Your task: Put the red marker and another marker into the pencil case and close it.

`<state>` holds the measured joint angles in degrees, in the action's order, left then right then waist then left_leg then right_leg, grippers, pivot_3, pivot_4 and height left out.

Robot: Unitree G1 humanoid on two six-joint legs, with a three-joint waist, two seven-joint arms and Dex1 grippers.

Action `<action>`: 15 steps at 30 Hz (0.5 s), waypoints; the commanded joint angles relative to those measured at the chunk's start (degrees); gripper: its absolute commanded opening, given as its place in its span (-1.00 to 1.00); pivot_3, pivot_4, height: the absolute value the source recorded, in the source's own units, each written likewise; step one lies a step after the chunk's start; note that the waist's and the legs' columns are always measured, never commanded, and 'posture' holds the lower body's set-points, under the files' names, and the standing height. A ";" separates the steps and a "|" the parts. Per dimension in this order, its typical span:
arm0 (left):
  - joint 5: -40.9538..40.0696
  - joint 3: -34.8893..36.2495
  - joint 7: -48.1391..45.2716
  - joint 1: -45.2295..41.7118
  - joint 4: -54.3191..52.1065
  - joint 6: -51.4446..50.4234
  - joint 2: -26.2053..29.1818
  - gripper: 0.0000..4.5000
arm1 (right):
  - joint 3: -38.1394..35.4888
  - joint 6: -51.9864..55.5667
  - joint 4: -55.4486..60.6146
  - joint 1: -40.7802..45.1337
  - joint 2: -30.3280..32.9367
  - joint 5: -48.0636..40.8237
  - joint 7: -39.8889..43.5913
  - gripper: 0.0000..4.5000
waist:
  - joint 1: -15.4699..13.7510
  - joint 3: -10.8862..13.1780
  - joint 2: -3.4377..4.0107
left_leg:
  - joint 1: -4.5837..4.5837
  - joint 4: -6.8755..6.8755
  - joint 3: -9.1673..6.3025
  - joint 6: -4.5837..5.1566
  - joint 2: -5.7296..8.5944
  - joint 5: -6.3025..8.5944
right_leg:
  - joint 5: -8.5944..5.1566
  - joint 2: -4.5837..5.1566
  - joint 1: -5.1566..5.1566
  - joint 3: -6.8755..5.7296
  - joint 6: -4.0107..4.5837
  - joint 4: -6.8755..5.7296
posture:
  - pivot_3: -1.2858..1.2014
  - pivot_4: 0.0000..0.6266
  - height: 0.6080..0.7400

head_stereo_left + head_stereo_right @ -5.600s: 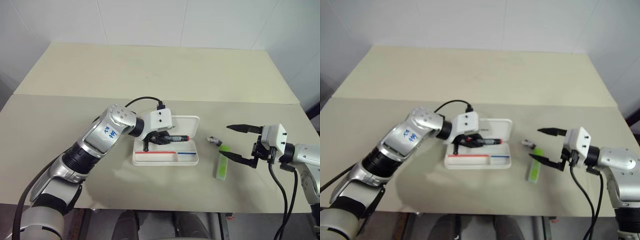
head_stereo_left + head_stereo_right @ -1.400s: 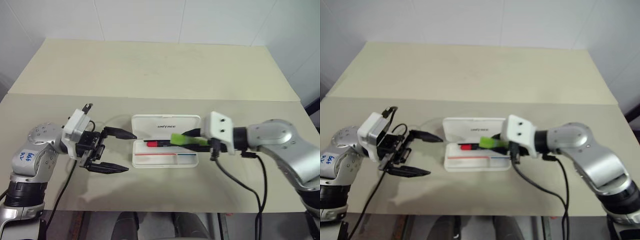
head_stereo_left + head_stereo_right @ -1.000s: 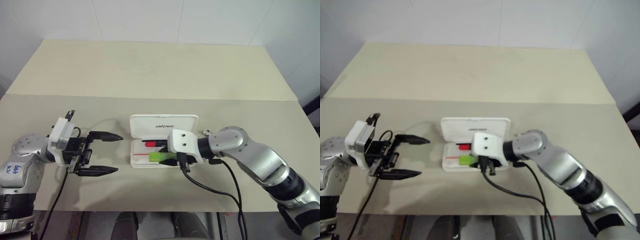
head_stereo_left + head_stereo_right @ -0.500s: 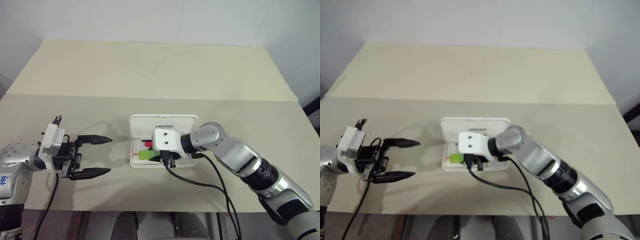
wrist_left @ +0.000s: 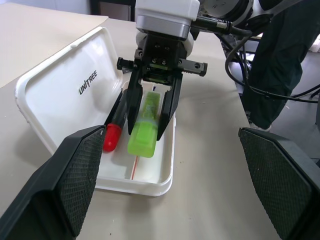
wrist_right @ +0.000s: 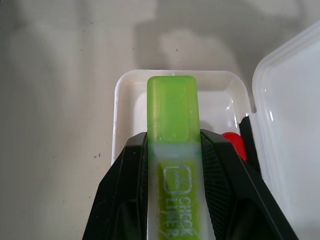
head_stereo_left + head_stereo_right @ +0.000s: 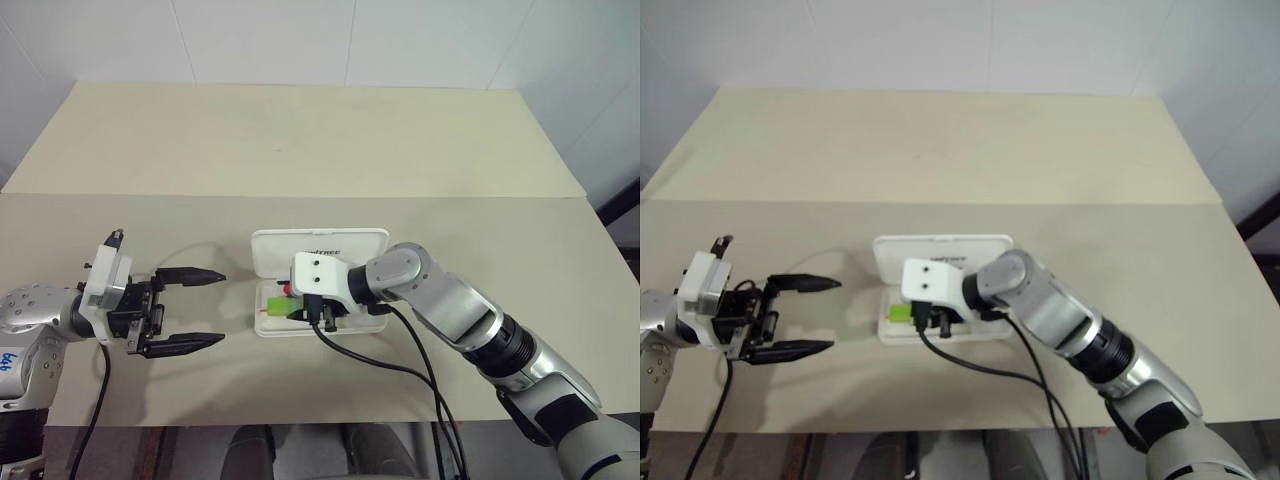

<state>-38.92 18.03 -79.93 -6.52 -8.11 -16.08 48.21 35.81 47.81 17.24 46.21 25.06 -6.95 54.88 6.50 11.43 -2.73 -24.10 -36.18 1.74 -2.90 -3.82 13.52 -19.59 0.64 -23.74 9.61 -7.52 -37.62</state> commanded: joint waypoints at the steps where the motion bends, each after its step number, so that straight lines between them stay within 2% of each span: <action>1: 0.06 0.91 0.12 -0.66 -0.95 0.95 0.97 1.00 | -0.25 1.20 2.35 0.96 -0.74 0.00 -0.65 -0.51 | -0.01 0.00 0.00 | 0.00 0.00 0.00 0.00 0.00 0.00 | 0.00 0.00 0.00 0.00 0.00 0.00 | 0.03 -0.52 1.00; 13: 0.34 0.66 0.34 -1.06 -0.75 0.90 0.96 1.00 | -0.40 3.79 3.10 0.70 -2.84 -0.95 -1.45 -0.51 | 0.03 0.00 0.00 | 0.00 0.01 0.00 -0.01 0.00 0.00 | -0.01 -0.01 -0.01 0.00 0.01 0.00 | 0.03 -0.52 1.00; 14: 0.38 0.58 0.42 -1.14 -0.76 0.89 0.88 1.00 | -0.44 4.36 3.22 0.64 -2.94 -1.10 -1.51 -0.19 | 0.03 0.00 0.00 | 0.00 0.01 0.00 -0.01 0.00 0.00 | -0.01 -0.01 -0.01 0.00 0.01 0.00 | 0.03 -0.52 1.00; 15: 0.45 0.50 0.45 -1.19 -0.79 0.89 0.84 1.00 | -0.43 4.86 3.35 0.63 -2.94 -1.19 -1.51 -0.06 | 0.01 0.00 0.00 | 0.00 0.01 0.00 -0.01 0.00 0.00 | -0.01 -0.01 -0.01 0.00 0.01 0.00 | 0.03 -0.52 1.00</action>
<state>-38.44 18.00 -79.61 -7.09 -8.10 -16.04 48.22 35.81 51.88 17.92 46.20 22.41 -7.37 53.74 6.51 11.42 -2.73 -24.11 -36.17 1.74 -2.92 -3.81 13.53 -19.59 0.64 -23.74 9.61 -7.50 -37.62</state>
